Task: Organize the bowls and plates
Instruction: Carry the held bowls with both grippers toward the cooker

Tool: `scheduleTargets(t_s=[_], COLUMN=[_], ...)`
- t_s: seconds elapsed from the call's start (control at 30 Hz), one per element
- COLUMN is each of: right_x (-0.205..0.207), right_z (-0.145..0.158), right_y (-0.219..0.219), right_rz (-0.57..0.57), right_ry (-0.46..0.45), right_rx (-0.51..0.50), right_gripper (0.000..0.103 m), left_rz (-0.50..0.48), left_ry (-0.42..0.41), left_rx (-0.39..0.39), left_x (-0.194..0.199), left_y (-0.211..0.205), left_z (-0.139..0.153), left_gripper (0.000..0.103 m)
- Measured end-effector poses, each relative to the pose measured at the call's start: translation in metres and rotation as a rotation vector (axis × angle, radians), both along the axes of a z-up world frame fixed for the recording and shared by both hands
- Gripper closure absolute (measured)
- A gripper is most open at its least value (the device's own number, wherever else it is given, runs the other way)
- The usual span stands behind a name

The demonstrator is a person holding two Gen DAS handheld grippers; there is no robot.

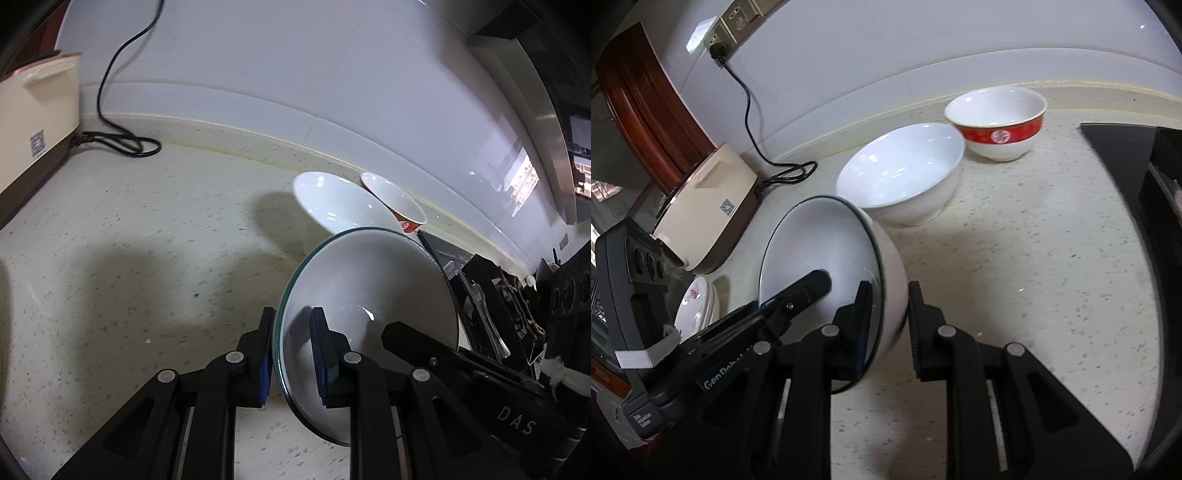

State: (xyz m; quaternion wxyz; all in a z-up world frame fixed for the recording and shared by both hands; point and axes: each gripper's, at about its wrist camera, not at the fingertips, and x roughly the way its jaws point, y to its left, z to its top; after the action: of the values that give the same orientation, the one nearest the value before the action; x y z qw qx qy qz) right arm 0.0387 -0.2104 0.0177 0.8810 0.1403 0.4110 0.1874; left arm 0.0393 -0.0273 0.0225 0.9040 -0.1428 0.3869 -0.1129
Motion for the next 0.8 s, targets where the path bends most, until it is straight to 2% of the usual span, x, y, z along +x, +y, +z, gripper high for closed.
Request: scheduleTargets(t_s=[0.27, 0.57, 0.8], right_x=[-0.003, 0.007, 0.016], right_z=[-0.003, -0.02, -0.022], right_y=[0.026, 0.056, 0.081], right_rz=[0.036, 0.087, 0.111], right_ry=[-0.013, 0.069, 0.106], right_rx=[0.023, 0.076, 0.137], right_gripper=[0.081, 0.081, 0.081], left_rz=[0.061, 0.172, 0.286], left_ry=[-0.022, -0.039, -0.107], left_rx=[-0.019, -0.038, -0.009], left_x=[-0.007, -0.012, -0.023], left_y=[0.019, 0.052, 0.072], left_z=[0.003, 0.002, 0.014], left_gripper=[0.083, 0.084, 0.083])
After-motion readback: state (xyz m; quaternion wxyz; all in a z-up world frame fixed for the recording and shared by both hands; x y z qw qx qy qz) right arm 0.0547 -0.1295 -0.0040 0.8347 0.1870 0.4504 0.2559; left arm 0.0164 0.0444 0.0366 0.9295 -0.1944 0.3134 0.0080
